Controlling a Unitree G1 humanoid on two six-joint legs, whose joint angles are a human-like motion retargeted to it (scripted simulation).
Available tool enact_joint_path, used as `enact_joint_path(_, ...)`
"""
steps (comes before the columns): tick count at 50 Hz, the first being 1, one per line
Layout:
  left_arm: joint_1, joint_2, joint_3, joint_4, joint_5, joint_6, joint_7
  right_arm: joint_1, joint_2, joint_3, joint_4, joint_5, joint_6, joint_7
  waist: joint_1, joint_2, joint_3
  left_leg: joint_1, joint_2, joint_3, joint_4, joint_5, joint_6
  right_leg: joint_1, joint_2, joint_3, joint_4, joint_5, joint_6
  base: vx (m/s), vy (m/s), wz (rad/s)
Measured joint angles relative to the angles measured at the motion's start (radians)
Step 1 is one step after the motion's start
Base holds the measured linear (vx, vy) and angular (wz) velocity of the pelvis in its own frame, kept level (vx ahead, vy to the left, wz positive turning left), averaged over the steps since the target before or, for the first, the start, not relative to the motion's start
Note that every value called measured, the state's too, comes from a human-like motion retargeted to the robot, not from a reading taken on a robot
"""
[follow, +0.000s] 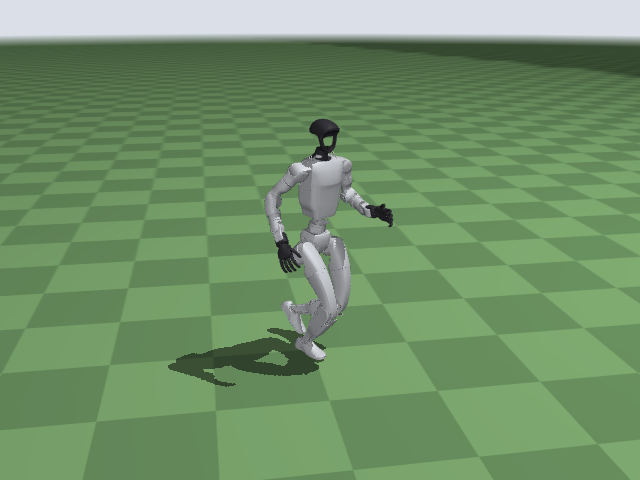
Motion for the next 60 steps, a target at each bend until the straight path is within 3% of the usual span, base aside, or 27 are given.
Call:
enact_joint_path(4, 0.100, -0.027, -0.022, 0.131, 0.038, 0.054, 0.000, -0.227, -0.047, -0.006, -0.078, -0.082, -0.006, -0.134, 0.085, 0.013, 0.053, -0.150, 0.108, 0.003, 0.349, -0.118, 0.108, 0.054, 0.047, -0.005, 0.102, -0.191, -0.109, 0.00, -0.01, -0.05)
enact_joint_path(7, 0.209, -0.029, -0.015, 0.249, 0.058, 0.075, -0.022, -0.413, -0.048, 0.004, -0.153, -0.096, -0.004, -0.219, 0.158, 0.005, 0.057, -0.321, 0.114, -0.004, 0.344, -0.191, 0.168, 0.131, 0.073, 0.027, 0.023, -0.205, -0.094, 0.06, 0.02, -0.26)
enact_joint_path(10, 0.364, 0.023, 0.014, 0.275, 0.049, 0.065, -0.073, -0.442, -0.025, 0.001, -0.279, -0.047, -0.021, -0.220, 0.206, -0.065, 0.030, -0.390, 0.015, 0.029, 0.069, -0.186, 0.158, 0.258, 0.011, 0.064, -0.076, -0.058, 0.010, 0.17, 0.08, -0.03)
enact_joint_path(13, 0.480, 0.053, 0.045, 0.279, 0.031, 0.050, -0.100, -0.391, -0.006, 0.014, -0.364, -0.027, -0.041, -0.163, 0.208, -0.131, -0.022, -0.393, -0.110, 0.069, -0.270, -0.118, 0.104, 0.299, -0.093, 0.073, -0.083, 0.145, 0.122, 0.17, 0.11, 0.28)
enact_joint_path(15, 0.523, 0.053, 0.057, 0.279, 0.018, 0.049, -0.092, -0.352, 0.006, 0.023, -0.382, -0.039, -0.050, -0.124, 0.188, -0.166, -0.043, -0.375, -0.193, 0.084, -0.396, -0.083, 0.096, 0.302, -0.166, 0.071, -0.003, 0.232, 0.161, 0.12, 0.10, 0.49)
enact_joint_path(17, 0.527, 0.046, 0.063, 0.275, 0.025, 0.051, -0.067, -0.311, 0.028, 0.037, -0.356, -0.060, -0.047, -0.099, 0.165, -0.187, -0.042, -0.360, -0.249, 0.088, -0.372, -0.118, 0.135, 0.294, -0.221, 0.074, 0.146, 0.275, 0.167, 0.10, 0.08, 0.34)
enact_joint_path(20, 0.460, 0.023, 0.063, 0.270, 0.053, 0.052, -0.009, -0.238, 0.078, 0.072, -0.238, -0.097, -0.009, -0.083, 0.123, -0.212, -0.026, -0.347, -0.306, 0.088, -0.242, -0.270, 0.240, 0.245, -0.293, 0.084, 0.415, 0.280, 0.139, 0.13, 0.06, 0.22)
enact_joint_path(24, 0.158, -0.022, 0.048, 0.297, 0.067, 0.079, 0.108, -0.225, 0.165, 0.127, 0.113, -0.115, 0.025, -0.062, 0.048, -0.240, 0.013, -0.281, -0.341, 0.066, -0.243, -0.368, 0.252, 0.047, -0.344, 0.146, 0.627, 0.215, 0.050, 0.23, 0.00, 0.42)
enact_joint_path(27, -0.007, -0.050, 0.048, 0.231, 0.037, 0.072, 0.120, -0.169, 0.153, 0.147, 0.255, -0.085, 0.022, 0.002, -0.004, -0.208, 0.009, -0.177, -0.362, 0.029, -0.338, -0.363, 0.245, -0.096, -0.337, 0.169, 0.581, 0.139, 0.018, 0.40, 0.07, 0.27)
enact_joint_path(30, -0.093, -0.044, 0.045, 0.132, 0.023, 0.032, 0.100, -0.109, 0.105, 0.143, 0.271, -0.043, 0.008, 0.048, -0.017, -0.115, 0.012, -0.043, -0.254, 0.008, -0.394, -0.287, 0.148, -0.142, -0.228, 0.113, 0.345, 0.109, 0.024, 0.50, -0.01, -0.10)
enact_joint_path(33, -0.106, -0.034, 0.006, 0.064, 0.023, -0.025, 0.068, -0.068, 0.072, 0.123, 0.225, -0.015, 0.001, 0.039, -0.003, -0.040, -0.004, 0.001, -0.141, -0.006, -0.371, -0.142, 0.045, -0.131, -0.090, 0.087, 0.040, 0.145, 0.071, 0.44, -0.09, 0.09)
enact_joint_path(35, -0.085, -0.022, -0.030, 0.043, 0.024, -0.048, 0.037, -0.059, 0.060, 0.108, 0.182, -0.005, -0.001, 0.014, 0.032, 0.004, -0.014, -0.003, -0.064, -0.016, -0.283, -0.073, 0.010, -0.095, 0.002, 0.075, -0.124, 0.179, 0.093, 0.38, -0.10, 0.03)
enact_joint_path(38, -0.011, -0.007, -0.062, 0.060, 0.026, -0.037, -0.001, -0.101, 0.036, 0.095, 0.108, -0.018, -0.018, -0.043, 0.096, 0.037, -0.014, -0.047, 0.035, -0.014, -0.016, -0.050, 0.025, -0.042, 0.068, 0.046, -0.126, 0.126, 0.047, 0.35, -0.10, 0.08)
enact_joint_path(41, 0.082, -0.003, -0.066, 0.167, 0.072, 0.010, -0.006, -0.217, -0.001, 0.094, 0.047, -0.074, -0.033, -0.128, 0.157, 0.040, 0.013, -0.154, 0.117, -0.019, 0.271, -0.086, 0.089, 0.008, 0.093, 0.027, -0.038, -0.046, -0.043, 0.43, -0.10, 0.40)
enact_joint_path(43, 0.128, -0.012, -0.050, 0.298, 0.122, 0.046, 0.003, -0.337, -0.023, 0.104, 0.029, -0.119, -0.037, -0.191, 0.187, 0.032, 0.040, -0.257, 0.135, -0.029, 0.363, -0.129, 0.141, 0.060, 0.091, 0.021, -0.028, -0.131, -0.073, 0.53, -0.09, 0.69)
enact_joint_path(45, 0.184, -0.017, -0.028, 0.436, 0.158, 0.068, 0.004, -0.436, -0.029, 0.110, 0.002, -0.135, -0.043, -0.233, 0.218, 0.009, 0.049, -0.355, 0.114, -0.021, 0.332, -0.169, 0.171, 0.127, 0.078, 0.026, -0.054, -0.165, -0.071, 0.60, -0.04, 0.56)
enact_joint_path(48, 0.284, 0.002, 0.014, 0.590, 0.166, 0.073, -0.017, -0.488, -0.031, 0.093, -0.081, -0.110, -0.056, -0.251, 0.261, -0.033, 0.031, -0.428, 0.045, 0.019, 0.078, -0.199, 0.156, 0.249, 0.058, 0.053, -0.129, -0.152, -0.031, 0.68, 0.02, 0.50)
enact_joint_path(53, 0.380, 0.027, 0.091, 0.751, 0.132, 0.074, -0.033, -0.471, -0.044, 0.069, -0.186, -0.094, -0.078, -0.220, 0.233, -0.134, -0.025, -0.383, -0.154, 0.111, -0.458, -0.178, 0.122, 0.359, -0.058, 0.085, -0.138, -0.085, 0.079, 0.69, 0.06, 1.10)
enact_joint_path(55, 0.392, 0.023, 0.105, 0.778, 0.131, 0.079, -0.024, -0.445, -0.041, 0.075, -0.183, -0.106, -0.078, -0.206, 0.215, -0.154, -0.034, -0.381, -0.185, 0.128, -0.430, -0.181, 0.149, 0.359, -0.086, 0.092, -0.023, -0.031, 0.114, 0.56, 0.02, 1.01)
enact_joint_path(58, 0.349, 0.013, 0.106, 0.813, 0.146, 0.084, 0.001, -0.394, -0.001, 0.101, -0.095, -0.123, -0.065, -0.163, 0.172, -0.197, -0.026, -0.345, -0.252, 0.138, -0.358, -0.228, 0.230, 0.301, -0.167, 0.107, 0.242, 0.157, 0.170, 0.53, 0.00, 0.99)
enact_joint_path(60, 0.280, -0.002, 0.088, 0.818, 0.152, 0.088, 0.022, -0.374, 0.043, 0.127, 0.028, -0.127, -0.048, -0.132, 0.143, -0.220, -0.017, -0.319, -0.289, 0.121, -0.349, -0.253, 0.252, 0.223, -0.212, 0.129, 0.384, 0.225, 0.161, 0.49, -0.04, 1.12)
